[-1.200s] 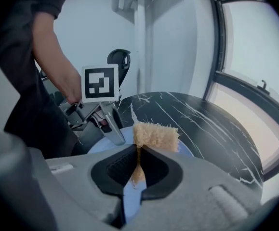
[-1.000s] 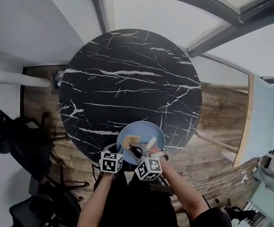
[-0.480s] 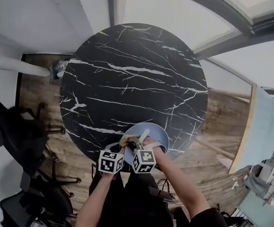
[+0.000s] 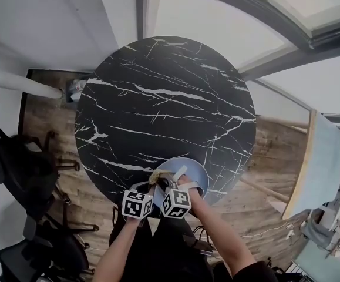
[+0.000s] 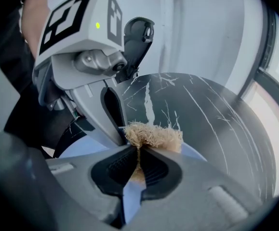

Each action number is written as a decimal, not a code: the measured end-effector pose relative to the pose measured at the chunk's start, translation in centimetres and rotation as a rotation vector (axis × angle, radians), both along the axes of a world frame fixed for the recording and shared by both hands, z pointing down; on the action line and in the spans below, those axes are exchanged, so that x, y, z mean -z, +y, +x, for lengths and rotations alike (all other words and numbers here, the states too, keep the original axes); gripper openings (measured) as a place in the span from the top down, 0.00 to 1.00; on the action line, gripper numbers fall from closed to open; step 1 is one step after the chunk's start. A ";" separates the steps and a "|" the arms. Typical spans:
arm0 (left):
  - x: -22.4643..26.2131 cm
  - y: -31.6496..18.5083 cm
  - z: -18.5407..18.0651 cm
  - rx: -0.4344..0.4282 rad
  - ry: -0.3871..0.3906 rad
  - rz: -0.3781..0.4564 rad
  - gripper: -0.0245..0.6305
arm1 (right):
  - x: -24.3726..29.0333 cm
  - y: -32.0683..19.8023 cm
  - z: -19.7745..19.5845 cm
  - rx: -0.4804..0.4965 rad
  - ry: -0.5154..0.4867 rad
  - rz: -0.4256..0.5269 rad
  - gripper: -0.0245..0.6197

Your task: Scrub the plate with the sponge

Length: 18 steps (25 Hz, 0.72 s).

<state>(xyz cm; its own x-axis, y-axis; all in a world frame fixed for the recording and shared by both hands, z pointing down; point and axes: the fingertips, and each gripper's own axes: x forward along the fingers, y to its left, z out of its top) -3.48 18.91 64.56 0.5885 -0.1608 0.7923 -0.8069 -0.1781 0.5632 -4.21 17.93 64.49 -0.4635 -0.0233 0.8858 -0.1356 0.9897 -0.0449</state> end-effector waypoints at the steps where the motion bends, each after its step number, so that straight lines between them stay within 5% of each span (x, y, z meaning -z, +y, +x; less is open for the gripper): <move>1: 0.0 0.0 -0.1 0.002 0.001 -0.002 0.92 | 0.0 -0.3 0.0 -0.013 0.001 0.005 0.93; 18: 0.0 -0.1 -0.1 0.069 0.024 -0.017 0.93 | -0.3 -6.7 6.5 -0.263 0.204 0.148 0.93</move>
